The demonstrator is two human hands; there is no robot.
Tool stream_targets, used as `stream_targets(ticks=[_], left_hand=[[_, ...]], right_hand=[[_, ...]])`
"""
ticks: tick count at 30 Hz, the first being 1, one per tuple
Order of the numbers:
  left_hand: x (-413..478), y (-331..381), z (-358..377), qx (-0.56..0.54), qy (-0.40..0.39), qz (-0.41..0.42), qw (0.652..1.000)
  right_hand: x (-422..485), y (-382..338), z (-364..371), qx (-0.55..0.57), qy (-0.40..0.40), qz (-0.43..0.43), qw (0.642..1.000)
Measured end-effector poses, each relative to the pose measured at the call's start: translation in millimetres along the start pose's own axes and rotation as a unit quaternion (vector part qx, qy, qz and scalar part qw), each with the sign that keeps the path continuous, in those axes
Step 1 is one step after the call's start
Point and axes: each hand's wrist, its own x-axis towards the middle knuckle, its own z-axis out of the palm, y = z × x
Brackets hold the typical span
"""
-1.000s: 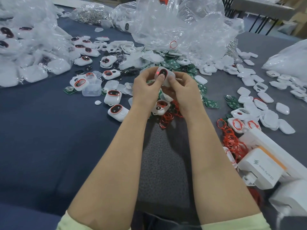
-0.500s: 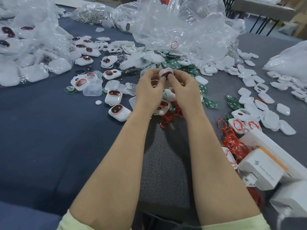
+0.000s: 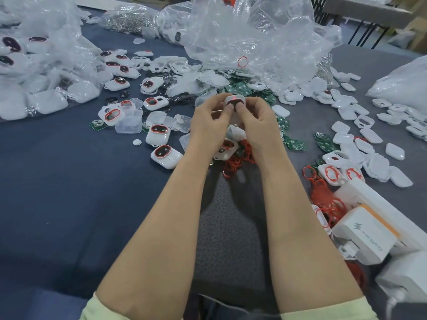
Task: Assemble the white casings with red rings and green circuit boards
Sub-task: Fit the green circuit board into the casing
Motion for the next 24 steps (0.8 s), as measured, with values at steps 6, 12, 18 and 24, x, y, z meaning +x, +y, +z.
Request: stream_targets(ticks=[6,12,18,24], left_hand=[[1.6,-2.2,0.0,0.021,0.031,-0.014,0.999],[3.6,-3.0,0.1,0.028,0.056,-0.034,0.997],[2.7,-3.7,0.0,0.053,0.024,0.004,0.998],[1.7,-5.9,2.4,0.082,0.01,0.02,0.996]], right_hand=[[-1.1,-1.1,0.8,0.057,-0.036,0.059,0.996],[-2.4,-2.4,0.4,0.067,-0.039,0.064,0.995],[-2.2,-1.9,-1.6,0.038,-0.025,0.043,0.998],[-0.3,-0.6,-0.6,-0.06,0.005,-0.018,0.998]])
